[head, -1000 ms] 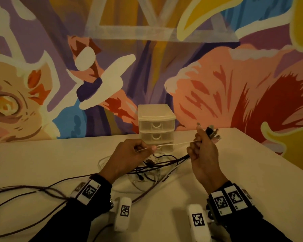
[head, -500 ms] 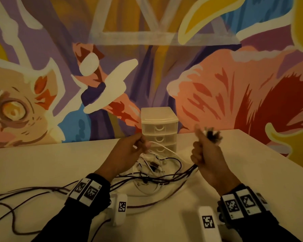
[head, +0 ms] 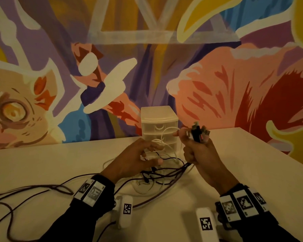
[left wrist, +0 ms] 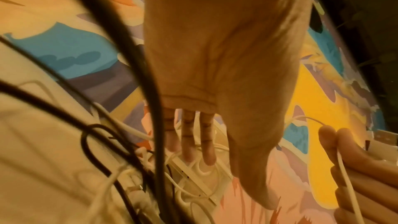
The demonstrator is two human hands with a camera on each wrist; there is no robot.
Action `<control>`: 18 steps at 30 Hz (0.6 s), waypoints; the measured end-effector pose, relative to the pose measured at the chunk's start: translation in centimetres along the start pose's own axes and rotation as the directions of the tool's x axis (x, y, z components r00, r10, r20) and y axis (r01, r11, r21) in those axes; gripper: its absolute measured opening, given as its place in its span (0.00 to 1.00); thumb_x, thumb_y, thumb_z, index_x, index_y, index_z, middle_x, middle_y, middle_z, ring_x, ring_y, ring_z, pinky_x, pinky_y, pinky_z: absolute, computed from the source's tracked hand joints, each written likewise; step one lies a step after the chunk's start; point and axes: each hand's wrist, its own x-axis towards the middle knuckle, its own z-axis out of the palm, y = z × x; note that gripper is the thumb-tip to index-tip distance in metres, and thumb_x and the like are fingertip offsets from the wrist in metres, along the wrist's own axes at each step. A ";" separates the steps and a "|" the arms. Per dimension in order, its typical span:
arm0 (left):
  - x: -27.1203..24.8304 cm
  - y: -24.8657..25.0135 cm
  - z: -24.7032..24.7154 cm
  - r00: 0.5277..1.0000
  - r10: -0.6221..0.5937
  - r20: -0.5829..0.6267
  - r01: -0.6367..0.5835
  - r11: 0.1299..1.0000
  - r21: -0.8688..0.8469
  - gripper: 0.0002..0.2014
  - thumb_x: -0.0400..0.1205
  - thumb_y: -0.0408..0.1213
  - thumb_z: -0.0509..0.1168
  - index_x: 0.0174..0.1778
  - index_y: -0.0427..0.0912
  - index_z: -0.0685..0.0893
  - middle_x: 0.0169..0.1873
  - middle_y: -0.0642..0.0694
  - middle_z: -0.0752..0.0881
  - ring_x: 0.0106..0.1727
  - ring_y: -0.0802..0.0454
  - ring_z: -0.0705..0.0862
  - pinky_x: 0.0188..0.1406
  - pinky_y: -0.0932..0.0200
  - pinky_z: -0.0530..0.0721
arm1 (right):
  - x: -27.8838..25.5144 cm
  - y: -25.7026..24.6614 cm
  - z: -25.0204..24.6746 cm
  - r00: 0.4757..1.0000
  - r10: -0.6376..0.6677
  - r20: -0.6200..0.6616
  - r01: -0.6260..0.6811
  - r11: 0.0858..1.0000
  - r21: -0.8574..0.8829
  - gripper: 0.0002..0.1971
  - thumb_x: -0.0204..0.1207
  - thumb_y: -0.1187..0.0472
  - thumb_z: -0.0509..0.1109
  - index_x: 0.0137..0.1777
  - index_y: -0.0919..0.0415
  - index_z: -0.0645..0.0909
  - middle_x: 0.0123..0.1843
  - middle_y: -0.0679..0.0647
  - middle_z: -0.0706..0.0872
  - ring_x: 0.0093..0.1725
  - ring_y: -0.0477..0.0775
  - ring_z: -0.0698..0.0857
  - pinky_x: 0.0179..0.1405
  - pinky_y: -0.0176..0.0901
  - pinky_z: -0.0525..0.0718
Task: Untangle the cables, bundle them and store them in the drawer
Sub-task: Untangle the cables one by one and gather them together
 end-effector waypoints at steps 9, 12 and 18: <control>0.6 -2.0 -0.5 0.953 -0.203 -0.227 0.201 0.979 -0.029 0.26 0.84 0.54 0.76 0.71 0.61 0.68 0.56 0.60 0.87 0.39 0.58 0.90 0.59 0.41 0.91 | -0.2 -0.3 -1.0 0.989 -0.088 0.121 0.081 0.995 0.064 0.07 0.76 0.64 0.74 0.42 0.52 0.92 0.55 0.75 0.92 0.25 0.49 0.59 0.30 0.53 0.54; 1.1 -2.5 -0.9 0.960 -0.164 -0.226 0.180 0.982 0.053 0.22 0.83 0.61 0.74 0.70 0.70 0.74 0.52 0.60 0.89 0.46 0.57 0.91 0.57 0.43 0.91 | -0.1 0.1 -1.4 0.981 -0.080 0.177 0.067 0.995 0.076 0.05 0.78 0.58 0.79 0.41 0.55 0.91 0.52 0.82 0.86 0.25 0.48 0.61 0.30 0.53 0.56; 2.4 -2.0 -3.1 0.957 -0.163 -0.241 0.217 0.951 0.221 0.11 0.86 0.62 0.69 0.52 0.61 0.89 0.52 0.62 0.90 0.54 0.57 0.88 0.60 0.46 0.89 | 0.8 -0.7 -2.9 0.993 -0.085 -0.077 0.105 0.940 0.323 0.02 0.79 0.64 0.74 0.48 0.61 0.88 0.36 0.56 0.82 0.24 0.45 0.62 0.25 0.40 0.60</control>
